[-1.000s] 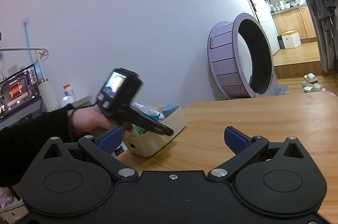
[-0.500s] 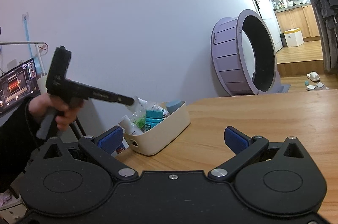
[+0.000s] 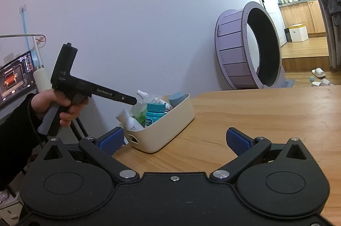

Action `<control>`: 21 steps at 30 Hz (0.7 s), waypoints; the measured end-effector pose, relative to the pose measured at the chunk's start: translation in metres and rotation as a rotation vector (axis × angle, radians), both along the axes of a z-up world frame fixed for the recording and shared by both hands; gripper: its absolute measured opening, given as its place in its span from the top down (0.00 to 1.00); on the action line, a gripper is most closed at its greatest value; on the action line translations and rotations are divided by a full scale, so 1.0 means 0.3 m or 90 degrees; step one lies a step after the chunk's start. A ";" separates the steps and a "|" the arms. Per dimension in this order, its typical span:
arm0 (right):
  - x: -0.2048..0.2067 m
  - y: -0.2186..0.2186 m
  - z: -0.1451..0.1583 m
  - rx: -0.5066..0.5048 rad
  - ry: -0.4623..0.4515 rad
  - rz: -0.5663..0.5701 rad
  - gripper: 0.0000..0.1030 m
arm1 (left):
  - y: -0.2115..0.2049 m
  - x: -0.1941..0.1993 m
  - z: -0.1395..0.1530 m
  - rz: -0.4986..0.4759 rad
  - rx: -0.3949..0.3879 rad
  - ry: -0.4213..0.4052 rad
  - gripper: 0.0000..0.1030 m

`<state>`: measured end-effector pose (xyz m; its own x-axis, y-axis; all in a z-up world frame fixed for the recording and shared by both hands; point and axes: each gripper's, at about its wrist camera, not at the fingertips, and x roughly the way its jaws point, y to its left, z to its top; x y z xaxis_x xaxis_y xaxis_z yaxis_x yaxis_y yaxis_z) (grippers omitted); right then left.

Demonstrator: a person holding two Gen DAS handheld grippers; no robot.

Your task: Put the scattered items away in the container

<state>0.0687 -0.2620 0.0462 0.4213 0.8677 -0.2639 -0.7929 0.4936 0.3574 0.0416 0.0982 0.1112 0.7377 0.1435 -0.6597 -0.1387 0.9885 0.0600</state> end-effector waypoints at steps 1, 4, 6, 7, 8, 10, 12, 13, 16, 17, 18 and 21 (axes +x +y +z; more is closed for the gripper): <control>0.000 0.002 0.000 0.000 0.001 0.000 0.00 | 0.009 -0.012 0.009 0.001 -0.007 -0.010 0.81; -0.003 0.004 0.002 0.000 0.000 0.000 0.00 | 0.011 -0.063 0.034 0.002 -0.028 -0.053 0.69; -0.006 0.004 0.004 -0.001 -0.003 -0.002 0.00 | -0.002 -0.105 0.036 -0.009 -0.044 -0.087 0.58; -0.007 0.003 0.004 0.000 -0.003 -0.004 0.00 | -0.010 -0.125 0.034 -0.016 -0.051 -0.103 0.53; -0.009 0.003 0.006 0.002 -0.005 -0.006 0.00 | -0.017 -0.146 0.026 -0.022 -0.059 -0.117 0.49; -0.012 0.004 0.009 0.006 -0.007 -0.011 0.00 | -0.033 -0.178 -0.004 -0.022 -0.072 -0.133 0.42; -0.015 0.013 0.012 0.009 -0.008 -0.009 0.00 | -0.048 -0.203 -0.036 -0.017 -0.082 -0.144 0.35; -0.017 0.019 0.014 0.009 -0.009 -0.008 0.00 | -0.052 -0.209 -0.053 -0.011 -0.085 -0.142 0.30; -0.027 0.044 0.025 0.007 -0.009 0.005 0.00 | -0.045 -0.210 -0.072 0.013 -0.103 -0.138 0.22; -0.030 0.054 0.030 0.004 -0.010 0.009 0.00 | -0.041 -0.211 -0.076 0.022 -0.110 -0.138 0.16; -0.034 0.067 0.038 -0.001 -0.011 0.013 0.00 | -0.036 -0.211 -0.080 0.031 -0.118 -0.138 0.12; -0.039 0.113 0.065 -0.023 -0.013 0.025 0.00 | -0.026 -0.208 -0.080 0.052 -0.130 -0.140 0.01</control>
<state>0.0569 -0.2281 0.0658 0.3921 0.8740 -0.2871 -0.8190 0.4738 0.3237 -0.0209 0.0904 0.0872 0.8575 0.0895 -0.5067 -0.2063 0.9619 -0.1792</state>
